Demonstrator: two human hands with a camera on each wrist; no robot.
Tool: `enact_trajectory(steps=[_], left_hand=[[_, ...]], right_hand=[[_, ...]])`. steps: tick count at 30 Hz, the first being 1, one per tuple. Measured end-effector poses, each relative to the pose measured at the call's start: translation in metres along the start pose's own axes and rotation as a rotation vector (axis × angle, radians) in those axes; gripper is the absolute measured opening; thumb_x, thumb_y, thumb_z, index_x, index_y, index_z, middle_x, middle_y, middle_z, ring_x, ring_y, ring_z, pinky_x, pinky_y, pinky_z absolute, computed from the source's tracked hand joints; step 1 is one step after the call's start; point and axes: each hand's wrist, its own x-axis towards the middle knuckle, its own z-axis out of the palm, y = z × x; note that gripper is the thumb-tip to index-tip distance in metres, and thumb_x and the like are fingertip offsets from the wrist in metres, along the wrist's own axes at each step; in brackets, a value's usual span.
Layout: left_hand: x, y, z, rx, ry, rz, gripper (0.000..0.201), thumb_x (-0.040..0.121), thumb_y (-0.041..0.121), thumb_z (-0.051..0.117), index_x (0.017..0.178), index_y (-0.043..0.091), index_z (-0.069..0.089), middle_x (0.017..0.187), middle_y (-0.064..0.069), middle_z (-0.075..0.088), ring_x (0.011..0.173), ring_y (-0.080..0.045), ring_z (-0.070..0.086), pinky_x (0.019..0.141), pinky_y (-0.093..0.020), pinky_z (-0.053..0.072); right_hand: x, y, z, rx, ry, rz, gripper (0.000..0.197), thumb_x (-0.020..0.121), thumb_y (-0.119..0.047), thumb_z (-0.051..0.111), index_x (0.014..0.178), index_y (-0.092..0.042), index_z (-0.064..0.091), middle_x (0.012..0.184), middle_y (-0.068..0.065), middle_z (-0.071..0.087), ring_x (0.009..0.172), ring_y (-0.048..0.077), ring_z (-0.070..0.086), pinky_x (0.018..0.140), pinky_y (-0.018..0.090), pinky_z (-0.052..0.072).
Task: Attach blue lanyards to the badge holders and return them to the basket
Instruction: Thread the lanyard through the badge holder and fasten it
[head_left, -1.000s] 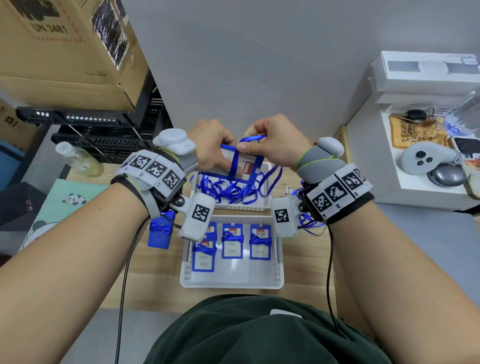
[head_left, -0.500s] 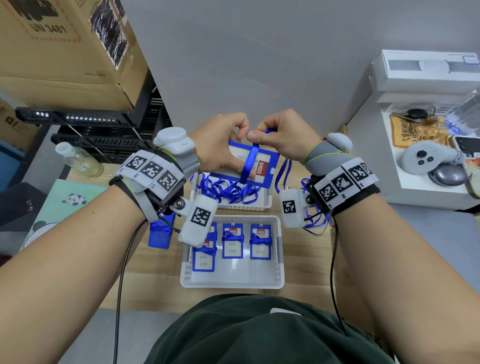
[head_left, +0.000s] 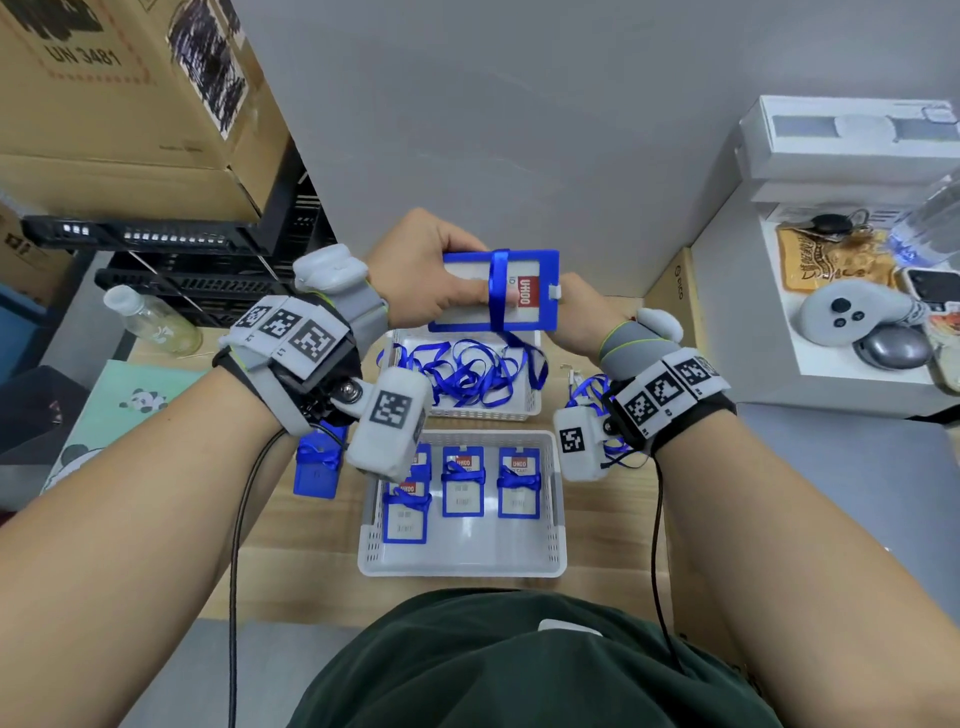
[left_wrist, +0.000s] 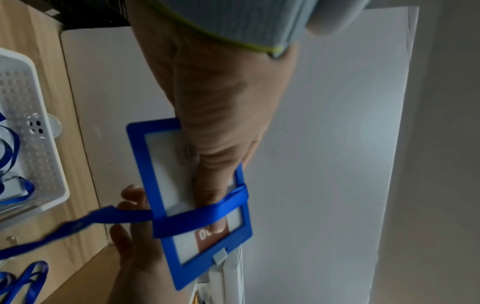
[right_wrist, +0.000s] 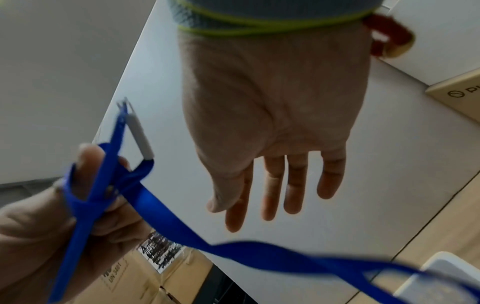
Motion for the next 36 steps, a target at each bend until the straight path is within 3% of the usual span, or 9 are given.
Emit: enact_trajectory(steps=[4,8,13,18,20,22,27,31,36], left_hand=[[0.005,-0.003,-0.006,-0.015,0.065,-0.045,0.018,0.071,0.035,0.083,0.07,0.026,0.068,0.075,-0.006,0.07,0.064,-0.013,0.06,0.055,-0.025,0.05],[0.01,-0.009,-0.005,-0.023,0.106,-0.068,0.02,0.074,0.03,0.082,0.073,0.018,0.066,0.082,-0.018,0.07,0.067,-0.017,0.058,0.062,-0.036,0.054],[0.011,-0.011,-0.005,-0.087,0.136,-0.074,0.024,0.075,0.026,0.081,0.076,0.009,0.064,0.084,-0.02,0.068,0.07,-0.019,0.059,0.065,-0.039,0.053],[0.014,-0.017,-0.009,-0.104,0.196,-0.085,0.025,0.074,0.027,0.082,0.067,0.021,0.059,0.066,0.002,0.06,0.059,-0.009,0.051,0.057,-0.023,0.044],[0.015,-0.019,-0.009,-0.149,0.242,-0.08,0.019,0.073,0.024,0.083,0.073,0.023,0.064,0.068,0.006,0.062,0.057,-0.003,0.053,0.055,-0.02,0.046],[0.015,-0.019,-0.008,-0.163,0.304,-0.079,0.019,0.072,0.022,0.083,0.085,0.021,0.07,0.076,0.005,0.067,0.063,-0.003,0.058,0.057,-0.019,0.05],[0.017,-0.026,-0.012,-0.055,0.386,-0.107,0.029,0.07,0.024,0.085,0.096,0.023,0.071,0.085,0.005,0.067,0.071,-0.007,0.06,0.059,-0.014,0.05],[0.017,-0.031,-0.017,0.319,0.327,-0.105,0.04,0.065,0.033,0.085,0.102,0.027,0.073,0.085,0.003,0.067,0.08,-0.016,0.063,0.072,-0.025,0.047],[0.011,-0.035,-0.008,0.432,0.119,-0.057,0.046,0.058,0.037,0.087,0.096,0.037,0.06,0.066,0.012,0.052,0.072,-0.018,0.051,0.065,-0.025,0.034]], right_hand=[[-0.009,-0.01,0.0,0.283,-0.013,-0.076,0.016,0.091,-0.012,0.066,0.107,-0.013,0.068,0.093,-0.002,0.071,0.079,-0.004,0.061,0.079,0.019,0.052],[-0.007,-0.016,0.003,0.392,-0.091,-0.1,0.034,0.078,-0.01,0.073,0.11,-0.001,0.066,0.108,0.022,0.068,0.095,0.025,0.064,0.096,0.049,0.05],[-0.007,-0.024,0.014,0.519,-0.093,-0.15,0.031,0.087,-0.009,0.07,0.116,-0.006,0.062,0.114,0.015,0.069,0.11,0.028,0.064,0.101,0.045,0.05],[-0.008,-0.033,0.02,0.585,-0.143,-0.171,0.015,0.101,-0.004,0.046,0.098,-0.003,0.06,0.078,0.007,0.068,0.073,0.015,0.069,0.087,0.039,0.055],[-0.007,-0.035,0.022,0.619,-0.189,-0.137,0.022,0.103,-0.008,0.042,0.088,-0.007,0.058,0.058,0.001,0.057,0.052,0.014,0.057,0.079,0.05,0.052],[-0.008,-0.037,0.023,0.64,-0.235,-0.076,0.026,0.105,-0.015,0.039,0.085,-0.009,0.056,0.049,-0.005,0.04,0.042,0.009,0.038,0.06,0.038,0.053],[-0.013,-0.046,0.017,0.636,-0.297,0.016,0.034,0.105,-0.024,0.039,0.075,-0.014,0.051,0.047,-0.007,0.026,0.04,0.007,0.019,0.039,0.016,0.021],[-0.015,-0.053,0.008,0.616,-0.279,0.011,0.036,0.104,-0.027,0.042,0.072,-0.014,0.052,0.047,-0.007,0.025,0.039,0.007,0.019,0.038,0.015,0.02],[-0.016,-0.052,-0.006,0.418,-0.137,-0.088,0.022,0.094,-0.026,0.064,0.08,-0.009,0.063,0.05,-0.005,0.047,0.043,0.011,0.029,0.042,0.022,0.026]])
